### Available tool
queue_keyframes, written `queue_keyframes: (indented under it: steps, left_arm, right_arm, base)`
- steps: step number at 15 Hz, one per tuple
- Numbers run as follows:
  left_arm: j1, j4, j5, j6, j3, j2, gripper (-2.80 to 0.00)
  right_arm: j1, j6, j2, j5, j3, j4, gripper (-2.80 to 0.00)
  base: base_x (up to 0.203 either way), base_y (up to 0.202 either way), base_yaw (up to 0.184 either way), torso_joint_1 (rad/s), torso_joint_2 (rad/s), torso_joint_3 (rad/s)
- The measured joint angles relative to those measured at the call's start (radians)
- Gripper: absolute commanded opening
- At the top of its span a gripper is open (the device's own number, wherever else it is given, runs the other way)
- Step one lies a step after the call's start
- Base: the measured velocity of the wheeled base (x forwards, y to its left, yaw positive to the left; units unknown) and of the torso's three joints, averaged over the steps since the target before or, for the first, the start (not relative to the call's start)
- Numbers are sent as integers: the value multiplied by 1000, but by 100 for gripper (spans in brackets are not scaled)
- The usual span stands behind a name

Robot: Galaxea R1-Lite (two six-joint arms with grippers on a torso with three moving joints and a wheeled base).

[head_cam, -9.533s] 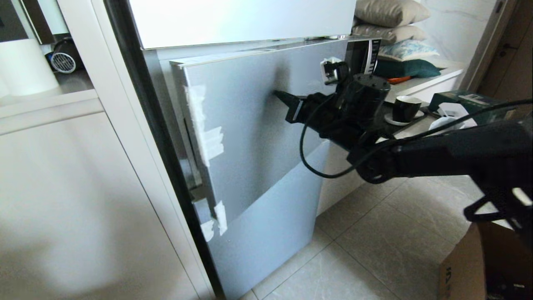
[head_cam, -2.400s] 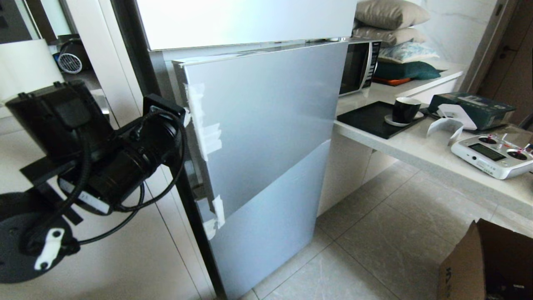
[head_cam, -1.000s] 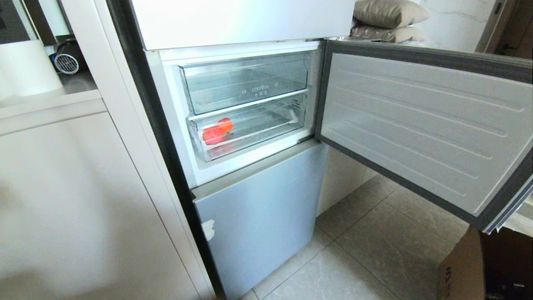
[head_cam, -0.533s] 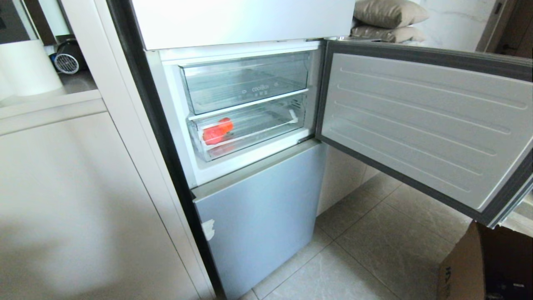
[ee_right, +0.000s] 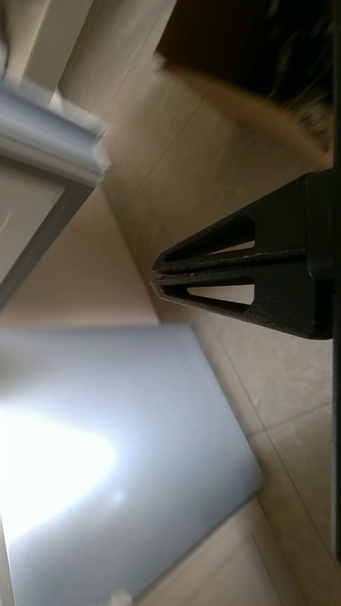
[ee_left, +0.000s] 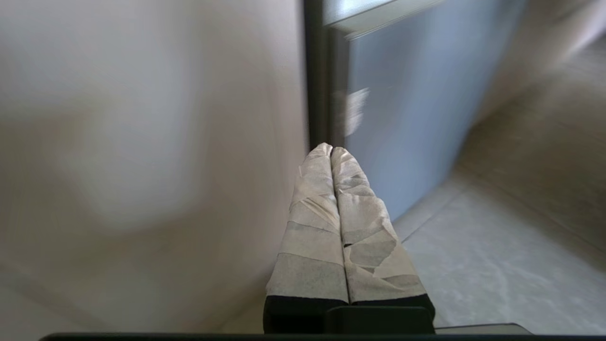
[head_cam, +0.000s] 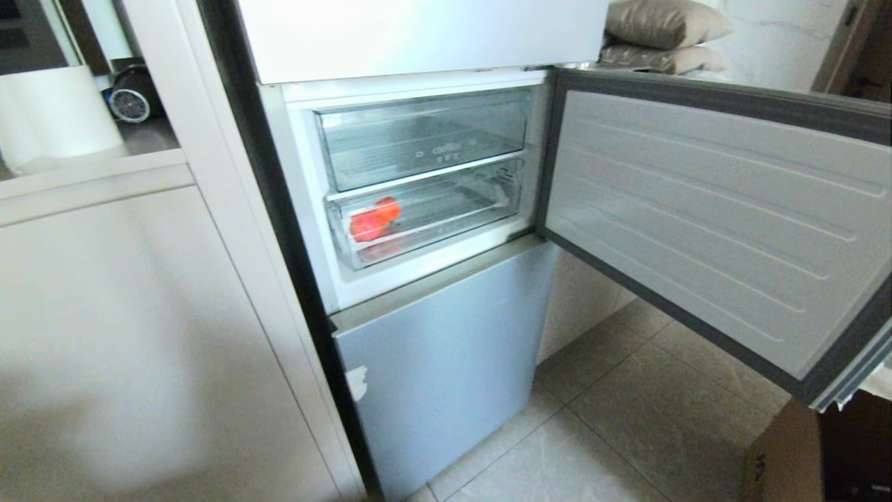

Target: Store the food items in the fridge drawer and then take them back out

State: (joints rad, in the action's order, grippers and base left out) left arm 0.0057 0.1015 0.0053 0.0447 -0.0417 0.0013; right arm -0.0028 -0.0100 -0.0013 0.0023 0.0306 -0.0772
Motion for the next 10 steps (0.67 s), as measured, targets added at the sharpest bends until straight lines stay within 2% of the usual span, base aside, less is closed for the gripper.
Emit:
queue_keyframes:
  steps: [10]
  left_arm:
    - [0,2,0,0,1,-1,-280]
  right_arm:
    - [0,1,0,-1,0,0,-280]
  base:
    - [1,-8,174,3,4,4]
